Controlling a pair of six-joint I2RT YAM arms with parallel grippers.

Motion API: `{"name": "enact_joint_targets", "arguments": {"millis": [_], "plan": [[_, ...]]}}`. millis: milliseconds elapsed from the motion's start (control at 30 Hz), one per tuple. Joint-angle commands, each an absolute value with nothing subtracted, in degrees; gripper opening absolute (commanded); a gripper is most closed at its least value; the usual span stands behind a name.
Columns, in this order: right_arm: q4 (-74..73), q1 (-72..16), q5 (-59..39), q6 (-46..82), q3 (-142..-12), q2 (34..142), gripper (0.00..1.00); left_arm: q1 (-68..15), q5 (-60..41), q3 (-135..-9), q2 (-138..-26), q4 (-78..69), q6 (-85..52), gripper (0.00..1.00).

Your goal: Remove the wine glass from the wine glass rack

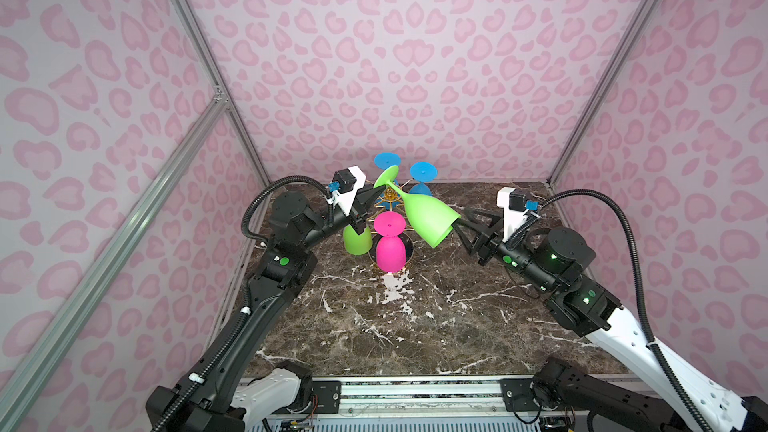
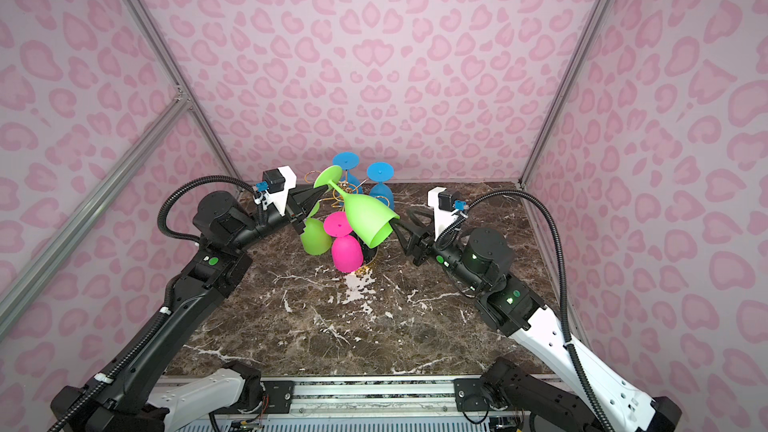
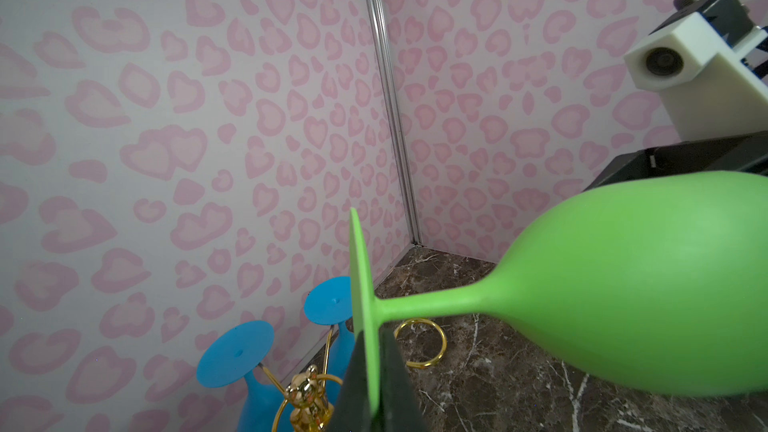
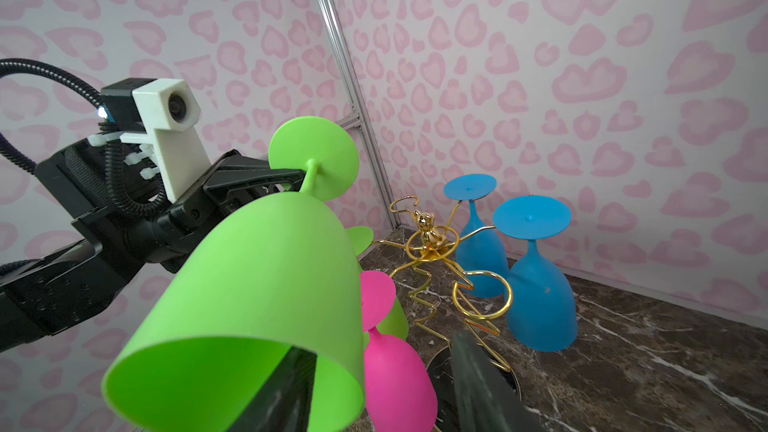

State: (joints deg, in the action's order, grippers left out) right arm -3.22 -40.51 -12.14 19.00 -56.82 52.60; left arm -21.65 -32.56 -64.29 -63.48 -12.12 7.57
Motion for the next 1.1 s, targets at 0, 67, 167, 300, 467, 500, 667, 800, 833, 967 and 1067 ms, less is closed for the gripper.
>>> {"name": "enact_joint_targets", "arguments": {"millis": [0, 67, 167, 300, 467, 500, 667, 800, 833, 967, 1067], "plan": [[-7.57, -40.63, -13.89, 20.49, -57.37, 54.06, 0.51, -21.49, -32.76, -64.51, -63.45, -14.77, 6.10, 0.03], [-8.94, -40.60, -14.00, 21.03, -57.08, 54.77, 0.48, -21.45, -33.04, -64.68, -63.54, -14.77, 5.57, 0.03], [-11.11, -40.60, -14.56, 21.87, -57.25, 56.03, 0.44, -21.45, -33.22, -65.33, -64.02, -14.43, 4.60, 0.03], [-12.52, -40.91, -15.09, 22.32, -58.31, 57.89, 0.35, -21.45, -33.62, -66.05, -64.66, -14.08, 3.09, 0.03], [-13.73, -41.36, -15.97, 23.09, -59.75, 60.38, 0.26, -21.45, -32.20, -66.46, -65.37, -13.20, 3.07, 0.03], [-13.73, -41.48, -16.20, 23.03, -60.01, 60.83, 0.24, -21.45, -31.79, -66.45, -65.41, -13.09, 3.08, 0.03], [-13.56, -41.91, -17.07, 23.07, -61.55, 62.72, 0.11, -21.27, -30.57, -66.79, -65.91, -12.75, 2.01, 0.03], [-12.06, -42.00, -16.79, 22.44, -63.07, 63.49, 0.05, -21.01, -30.02, -67.61, -66.62, -12.07, 1.14, 0.03], [-11.07, -41.97, -16.72, 21.97, -64.00, 63.82, 0.03, -20.92, -29.82, -67.67, -66.62, -11.97, 1.06, 0.03], [-4.68, -41.92, -15.83, 20.33, -68.72, 65.19, 0.00, -20.75, -27.82, -67.50, -66.56, -11.91, 0.88, 0.13], [0.91, -41.76, -15.05, 18.29, -72.88, 65.95, 0.00, -20.61, -26.01, -67.37, -66.23, -11.73, 1.05, 0.24]]}}
